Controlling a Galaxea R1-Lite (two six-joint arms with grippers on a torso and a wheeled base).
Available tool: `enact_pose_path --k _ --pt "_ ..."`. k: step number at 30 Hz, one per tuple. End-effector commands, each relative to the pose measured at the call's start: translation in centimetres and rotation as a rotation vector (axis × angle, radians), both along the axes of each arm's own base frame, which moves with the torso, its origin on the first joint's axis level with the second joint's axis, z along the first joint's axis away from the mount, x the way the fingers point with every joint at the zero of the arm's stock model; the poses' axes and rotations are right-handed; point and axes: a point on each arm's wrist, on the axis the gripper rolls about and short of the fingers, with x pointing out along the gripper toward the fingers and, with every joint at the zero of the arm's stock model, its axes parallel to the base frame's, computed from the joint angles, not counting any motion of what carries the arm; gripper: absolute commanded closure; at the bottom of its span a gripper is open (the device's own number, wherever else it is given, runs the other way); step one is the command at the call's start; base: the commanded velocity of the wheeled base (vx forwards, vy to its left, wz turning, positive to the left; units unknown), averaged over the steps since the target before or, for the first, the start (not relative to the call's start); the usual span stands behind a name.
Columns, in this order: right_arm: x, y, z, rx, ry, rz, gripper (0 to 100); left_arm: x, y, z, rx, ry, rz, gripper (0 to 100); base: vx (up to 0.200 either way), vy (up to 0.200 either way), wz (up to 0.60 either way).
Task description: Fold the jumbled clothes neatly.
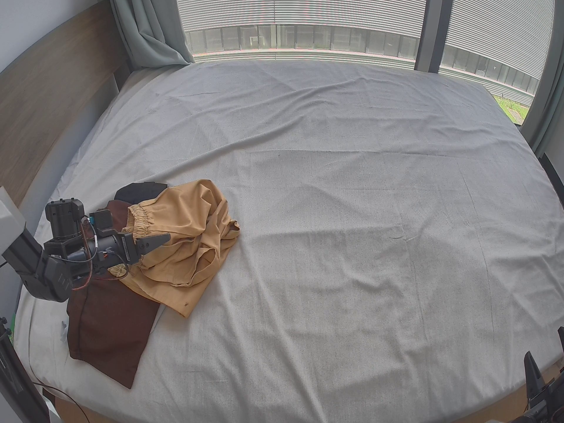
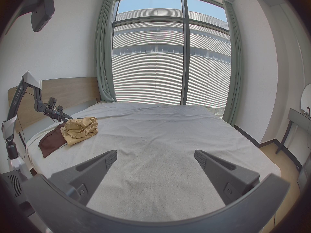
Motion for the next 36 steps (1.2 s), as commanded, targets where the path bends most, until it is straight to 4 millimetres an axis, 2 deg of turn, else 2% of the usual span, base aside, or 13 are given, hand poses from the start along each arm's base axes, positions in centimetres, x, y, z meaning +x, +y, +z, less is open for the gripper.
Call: enact_pose_path --k 1,6,18,19,29,36 --pt "0.0 0.0 -0.5 0.0 0.004 0.002 0 0.4 0.0 -1.1 -0.002 0.012 -0.002 0 0.0 0.0 0.0" --pt "0.0 0.0 -0.5 0.0 0.004 0.002 0 0.8 -0.4 -1.7 -0.001 0.006 -0.013 0 0.0 0.0 0.0" --pt "0.0 0.0 -0.5 0.0 0.004 0.002 0 1.0 -0.8 -1.7 -0.001 -0.004 -0.025 0 0.0 0.0 0.0" --pt "0.0 0.0 -0.5 0.0 0.004 0.002 0 1.0 -0.8 -1.7 -0.001 -0.005 -0.023 100 0.0 0.0 0.0" --pt "0.0 0.0 -0.5 0.0 0.004 0.002 0 1.7 -0.6 -2.0 -0.003 -0.015 -0.019 100 0.0 0.0 0.0" --pt "0.0 0.0 -0.5 0.0 0.004 0.002 0 1.3 -0.7 -1.0 -0.052 -0.022 -0.007 100 0.0 0.0 0.0"
